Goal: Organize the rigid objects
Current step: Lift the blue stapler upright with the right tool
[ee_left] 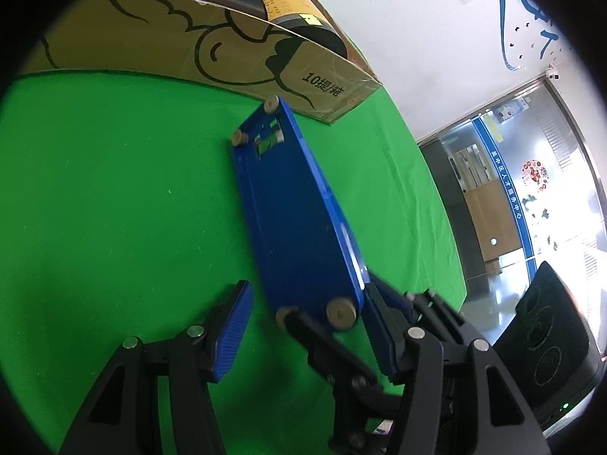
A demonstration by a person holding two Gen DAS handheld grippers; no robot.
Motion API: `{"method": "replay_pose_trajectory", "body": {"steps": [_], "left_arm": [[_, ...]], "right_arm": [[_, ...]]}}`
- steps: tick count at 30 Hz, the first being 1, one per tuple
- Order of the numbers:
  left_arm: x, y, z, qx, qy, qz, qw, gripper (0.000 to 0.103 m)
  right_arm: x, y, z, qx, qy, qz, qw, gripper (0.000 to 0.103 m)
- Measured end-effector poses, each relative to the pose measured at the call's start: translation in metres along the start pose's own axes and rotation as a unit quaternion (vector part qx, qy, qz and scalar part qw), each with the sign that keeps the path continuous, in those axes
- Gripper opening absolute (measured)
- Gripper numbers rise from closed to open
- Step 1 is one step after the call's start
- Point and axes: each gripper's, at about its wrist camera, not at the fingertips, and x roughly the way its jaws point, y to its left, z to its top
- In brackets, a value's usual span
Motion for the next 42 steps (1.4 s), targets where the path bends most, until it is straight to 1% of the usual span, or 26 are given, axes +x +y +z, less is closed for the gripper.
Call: {"method": "replay_pose_trajectory", "body": {"steps": [3, 5, 8, 11, 12, 13, 14, 15, 16, 18, 19, 21, 22, 24, 27, 29, 30, 31, 32, 33, 35, 38, 39, 42], "left_arm": [[0.002, 0.0, 0.001, -0.001, 0.0, -0.001, 1.0, 0.057], [0.0, 0.005, 0.003, -0.013, -0.003, -0.006, 0.9999, 0.057], [-0.009, 0.017, 0.002, -0.02, -0.004, -0.009, 0.9997, 0.058], [-0.02, 0.028, 0.003, -0.024, -0.01, -0.001, 0.9997, 0.058], [-0.024, 0.031, 0.004, -0.024, -0.016, 0.007, 0.9996, 0.058], [-0.03, 0.036, 0.004, -0.026, -0.026, 0.02, 0.9991, 0.058], [-0.036, 0.04, 0.004, -0.028, -0.035, 0.025, 0.9987, 0.057], [-0.041, 0.044, 0.005, -0.032, -0.04, 0.04, 0.9979, 0.056], [-0.047, 0.05, 0.006, -0.034, -0.048, 0.05, 0.9971, 0.056], [-0.056, 0.058, 0.01, -0.039, -0.057, 0.045, 0.9966, 0.056], [-0.059, 0.06, 0.012, -0.04, -0.061, 0.044, 0.9963, 0.056], [-0.063, 0.06, 0.018, -0.031, -0.07, 0.051, 0.9957, 0.058], [-0.062, 0.059, 0.02, -0.028, -0.071, 0.05, 0.9958, 0.058], [-0.058, 0.056, 0.026, -0.028, -0.065, 0.044, 0.9965, 0.058], [-0.051, 0.051, 0.031, -0.024, -0.057, 0.038, 0.9974, 0.058], [-0.049, 0.049, 0.031, -0.026, -0.052, 0.029, 0.9979, 0.058], [-0.047, 0.049, 0.03, -0.028, -0.049, 0.027, 0.998, 0.058], [-0.045, 0.049, 0.031, -0.029, -0.046, 0.024, 0.9982, 0.059], [-0.043, 0.049, 0.03, -0.03, -0.043, 0.023, 0.9984, 0.062], [-0.041, 0.049, 0.029, -0.029, -0.04, 0.019, 0.9986, 0.062], [-0.037, 0.046, 0.027, -0.027, -0.027, 0.007, 0.9993, 0.062], [-0.025, 0.043, 0.023, -0.029, 0.004, -0.017, 0.9994, 0.069], [-0.023, 0.041, 0.022, -0.028, 0.002, -0.021, 0.9994, 0.07], [-0.02, 0.035, 0.021, -0.032, -0.004, -0.016, 0.9993, 0.07]], "right_arm": [[0.002, 0.009, 0.007, -0.057, -0.011, -0.049, 0.997, 0.052], [0.003, 0.019, 0.009, -0.115, -0.019, -0.093, 0.989, 0.052], [0.004, 0.033, 0.008, -0.178, -0.031, -0.126, 0.976, 0.052], [0.002, 0.047, 0.002, -0.225, -0.053, -0.135, 0.964, 0.055], [-0.002, 0.051, -0.002, -0.244, -0.068, -0.132, 0.958, 0.057], [-0.007, 0.055, -0.006, -0.253, -0.08, -0.118, 0.957, 0.061], [-0.009, 0.059, -0.006, -0.249, -0.085, -0.094, 0.96, 0.065], [-0.014, 0.058, -0.007, -0.236, -0.089, -0.071, 0.965, 0.074], [-0.018, 0.055, -0.007, -0.216, -0.094, -0.05, 0.97, 0.08], [-0.023, 0.047, -0.003, -0.174, -0.094, -0.015, 0.98, 0.081], [-0.023, 0.043, 0.0, -0.153, -0.091, -0.004, 0.984, 0.085], [-0.017, 0.036, 0.007, -0.112, -0.067, 0.027, 0.991, 0.091], [-0.013, 0.034, 0.011, -0.101, -0.057, 0.035, 0.993, 0.091], [-0.007, 0.035, 0.017, -0.082, -0.042, 0.038, 0.995, 0.091], [0.006, 0.026, 0.024, -0.031, -0.008, 0.045, 0.998, 0.091], [0.019, 0.023, 0.031, -0.009, 0.013, 0.033, 0.999, 0.089], [0.024, 0.023, 0.031, -0.004, 0.02, 0.026, 0.999, 0.081], [0.031, 0.024, 0.028, -0.003, 0.032, 0.013, 0.999, 0.07], [0.034, 0.024, 0.025, 0.0, 0.041, 0.009, 0.999, 0.066], [0.033, 0.026, 0.023, -0.005, 0.031, 0.0, 1.0, 0.059], [0.032, 0.031, 0.02, -0.011, 0.028, -0.007, 1.0, 0.058], [0.027, 0.029, 0.019, 0.001, 0.028, 0.004, 1.0, 0.057], [0.026, 0.027, 0.019, 0.006, 0.029, 0.01, 1.0, 0.057], [0.02, 0.02, 0.02, 0.041, 0.04, 0.044, 0.997, 0.057]]}}
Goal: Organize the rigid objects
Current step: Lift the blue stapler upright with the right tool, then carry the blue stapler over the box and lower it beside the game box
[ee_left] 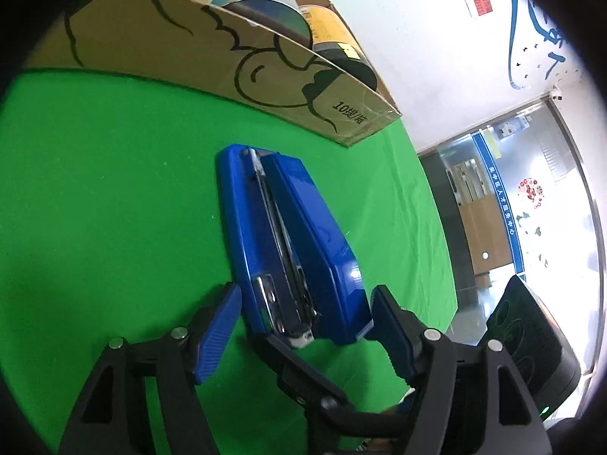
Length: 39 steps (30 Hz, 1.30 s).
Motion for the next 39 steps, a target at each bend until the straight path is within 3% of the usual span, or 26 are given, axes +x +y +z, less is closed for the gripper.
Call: {"method": "replay_pose_trajectory", "body": {"steps": [5, 14, 19, 30, 39], "left_arm": [[-0.002, -0.001, -0.006, -0.003, -0.015, 0.008, 0.9998, 0.068], [-0.001, -0.005, -0.007, -0.014, -0.001, 0.021, 0.9997, 0.068], [0.002, -0.011, -0.006, 0.003, 0.003, 0.034, 0.9994, 0.067], [-0.008, -0.016, -0.014, 0.016, -0.03, 0.051, 0.9981, 0.066], [-0.043, -0.025, -0.008, 0.015, -0.077, 0.049, 0.9957, 0.066]], "right_arm": [[-0.005, -0.005, -0.004, 0.039, 0.012, 0.037, 0.998, 0.055], [0.004, -0.008, 0.0, 0.055, 0.017, 0.047, 0.997, 0.054], [0.001, -0.01, -0.003, 0.076, 0.022, 0.06, 0.995, 0.054], [-0.003, -0.013, -0.006, 0.101, 0.026, 0.089, 0.991, 0.054], [-0.018, 0.009, 0.016, 0.076, 0.004, 0.1, 0.992, 0.054]]}}
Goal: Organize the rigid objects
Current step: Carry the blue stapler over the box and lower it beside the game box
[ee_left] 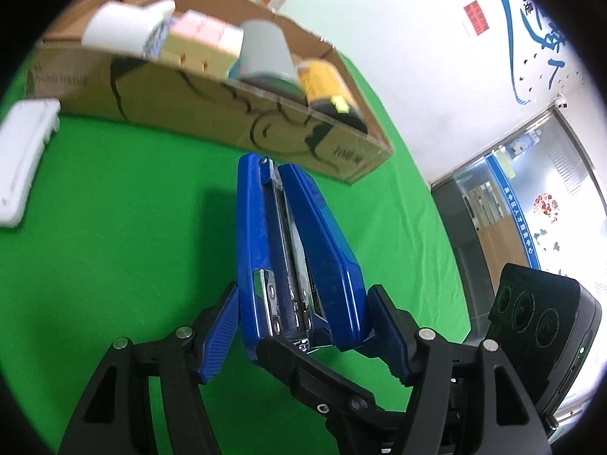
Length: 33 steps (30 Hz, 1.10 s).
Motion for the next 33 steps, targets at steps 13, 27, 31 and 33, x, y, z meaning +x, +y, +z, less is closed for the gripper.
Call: {"method": "replay_pose_trajectory", "body": {"steps": [13, 27, 31, 33], "left_arm": [[-0.057, -0.013, 0.064, 0.019, -0.068, -0.014, 0.9974, 0.066], [-0.049, 0.021, 0.181, 0.024, -0.074, 0.001, 0.997, 0.059], [-0.036, 0.033, 0.209, 0.017, -0.064, -0.023, 0.9976, 0.031], [-0.022, 0.029, 0.225, 0.023, -0.029, -0.072, 0.9967, 0.001]], "right_arm": [[-0.032, 0.054, 0.072, -0.055, -0.058, 0.004, 0.997, 0.054], [0.019, 0.085, 0.191, -0.081, -0.047, 0.008, 0.996, 0.053], [0.058, 0.078, 0.225, -0.07, -0.006, 0.026, 0.997, 0.034], [0.071, 0.086, 0.234, -0.091, 0.005, 0.04, 0.995, 0.007]]}}
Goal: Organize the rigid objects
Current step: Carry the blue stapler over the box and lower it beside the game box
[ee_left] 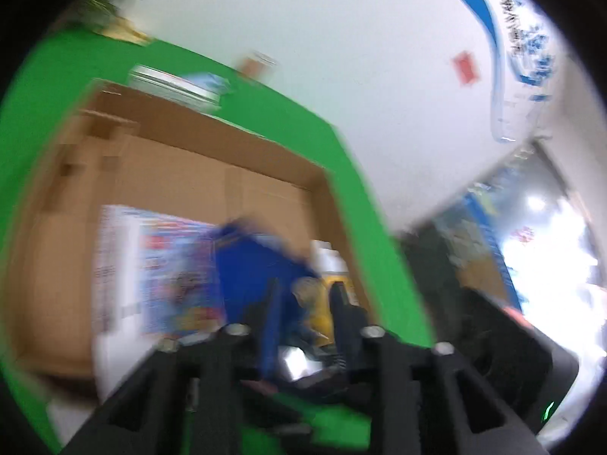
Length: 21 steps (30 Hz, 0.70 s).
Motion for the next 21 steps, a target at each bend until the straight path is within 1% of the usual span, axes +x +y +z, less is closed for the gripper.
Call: {"method": "replay_pose_trajectory", "body": {"steps": [1, 2, 3, 5, 7, 8, 10, 11, 12, 13, 14, 15, 17, 19, 21], "left_arm": [[0.004, 0.003, 0.007, 0.003, 0.002, 0.005, 1.0, 0.002], [0.004, 0.005, 0.011, 0.006, -0.005, 0.018, 0.9998, 0.002], [0.004, 0.014, 0.015, -0.004, -0.011, 0.034, 0.9994, 0.002], [-0.001, 0.026, 0.017, -0.012, -0.013, 0.037, 0.9991, 0.002], [-0.007, 0.034, 0.015, -0.009, -0.016, 0.046, 0.9988, 0.002], [-0.007, 0.038, 0.014, -0.011, -0.009, 0.045, 0.9989, 0.002], [-0.005, 0.043, 0.015, -0.009, 0.002, 0.061, 0.9981, 0.002], [-0.002, 0.044, 0.016, -0.001, 0.007, 0.079, 0.9969, 0.007], [0.0, 0.044, 0.018, 0.003, 0.009, 0.087, 0.9962, 0.019], [0.004, 0.044, 0.019, 0.008, 0.012, 0.102, 0.9947, 0.028], [0.006, 0.044, 0.02, 0.01, 0.011, 0.11, 0.9938, 0.046], [0.008, 0.043, 0.021, 0.013, 0.009, 0.116, 0.9931, 0.054], [0.017, 0.042, 0.027, 0.02, 0.013, 0.134, 0.9907, 0.054], [0.027, 0.046, 0.036, 0.023, 0.025, 0.147, 0.9886, 0.054], [0.029, 0.052, 0.042, 0.007, 0.026, 0.149, 0.9885, 0.054]], "right_arm": [[0.004, 0.005, 0.01, -0.011, -0.007, 0.013, 1.0, 0.0], [0.008, 0.005, 0.019, -0.009, -0.007, 0.006, 1.0, 0.001], [0.013, 0.002, 0.028, -0.007, -0.004, 0.004, 1.0, 0.001], [0.02, -0.017, 0.037, 0.03, 0.004, 0.015, 0.999, 0.001], [0.018, -0.033, 0.034, 0.04, 0.0, 0.011, 0.999, 0.001], [0.016, -0.04, 0.032, 0.047, -0.004, 0.01, 0.999, 0.001], [0.008, -0.056, 0.023, 0.063, -0.015, 0.012, 0.998, 0.003], [0.002, -0.062, 0.021, 0.069, -0.022, 0.012, 0.997, 0.005], [0.0, -0.067, 0.02, 0.074, -0.028, 0.01, 0.997, 0.017], [-0.004, -0.077, 0.015, 0.079, -0.035, 0.005, 0.996, 0.039], [-0.005, -0.082, 0.016, 0.083, -0.041, 0.0, 0.996, 0.049], [-0.007, -0.087, 0.016, 0.086, -0.045, -0.006, 0.995, 0.056], [-0.007, -0.089, 0.018, 0.077, -0.043, -0.015, 0.996, 0.056], [-0.002, -0.085, 0.019, 0.053, -0.036, -0.02, 0.998, 0.056], [0.007, -0.075, 0.02, 0.023, -0.023, -0.023, 0.999, 0.056]]}}
